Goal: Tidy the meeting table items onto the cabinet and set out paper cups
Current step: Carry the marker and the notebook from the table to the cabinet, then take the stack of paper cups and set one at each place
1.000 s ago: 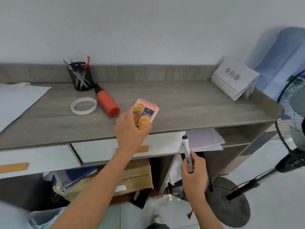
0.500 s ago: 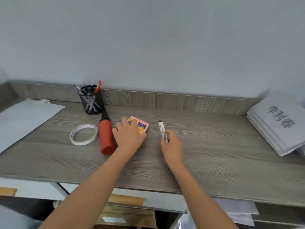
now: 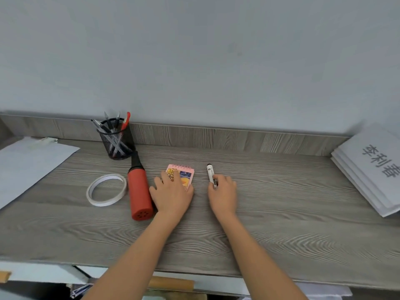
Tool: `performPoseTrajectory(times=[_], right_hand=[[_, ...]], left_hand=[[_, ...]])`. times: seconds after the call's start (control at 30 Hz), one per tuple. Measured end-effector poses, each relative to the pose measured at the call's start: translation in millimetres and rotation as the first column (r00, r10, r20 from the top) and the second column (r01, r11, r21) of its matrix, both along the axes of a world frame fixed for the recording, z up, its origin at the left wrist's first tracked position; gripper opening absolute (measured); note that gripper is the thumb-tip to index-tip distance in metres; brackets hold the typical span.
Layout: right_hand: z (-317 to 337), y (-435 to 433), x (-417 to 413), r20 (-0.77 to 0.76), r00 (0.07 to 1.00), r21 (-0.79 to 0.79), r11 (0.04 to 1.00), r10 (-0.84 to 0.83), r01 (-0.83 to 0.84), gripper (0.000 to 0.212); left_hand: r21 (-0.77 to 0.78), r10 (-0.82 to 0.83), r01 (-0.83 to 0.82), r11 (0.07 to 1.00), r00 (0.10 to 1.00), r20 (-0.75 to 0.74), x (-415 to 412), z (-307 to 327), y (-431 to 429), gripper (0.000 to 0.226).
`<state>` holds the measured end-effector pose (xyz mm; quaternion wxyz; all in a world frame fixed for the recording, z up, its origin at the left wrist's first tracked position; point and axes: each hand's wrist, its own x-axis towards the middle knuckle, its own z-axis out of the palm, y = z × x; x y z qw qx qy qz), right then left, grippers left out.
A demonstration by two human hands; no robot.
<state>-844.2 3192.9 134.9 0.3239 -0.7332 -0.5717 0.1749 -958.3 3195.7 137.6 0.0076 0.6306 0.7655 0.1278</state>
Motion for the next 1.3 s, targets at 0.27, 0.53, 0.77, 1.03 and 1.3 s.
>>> performPoseTrajectory(times=[0.27, 0.53, 0.77, 1.03, 1.3], right_hand=[[3, -2, -2, -0.119, 0.993, 0.028, 1.000, 0.005, -0.001, 0.026], [17, -10, -4, -0.406, 0.909, 0.081, 0.987, -0.097, 0.141, 0.027], [20, -49, 7, -0.433, 0.888, -0.038, 0.987, -0.156, 0.155, 0.042], [-24, -205, 15, 0.136, 0.891, 0.000, 0.899, -0.433, 0.437, 0.042], [-102, -325, -12, -0.012, 0.750, -0.323, 0.712, -0.662, 0.623, 0.040]], left_hand=[[0.098, -0.191, 0.192, 0.976, 0.981, -0.019, -7, -5, -20, 0.047], [0.215, -0.432, 0.410, 0.886, 0.900, 0.064, -26, -15, -58, 0.045], [0.129, -0.629, 0.625, 0.770, 0.777, -0.009, -29, -13, -64, 0.036], [0.158, -0.759, 0.743, 0.651, 0.628, 0.174, -28, -11, -67, 0.033], [0.114, -0.817, 0.809, 0.577, 0.573, 0.072, -31, -12, -100, 0.027]])
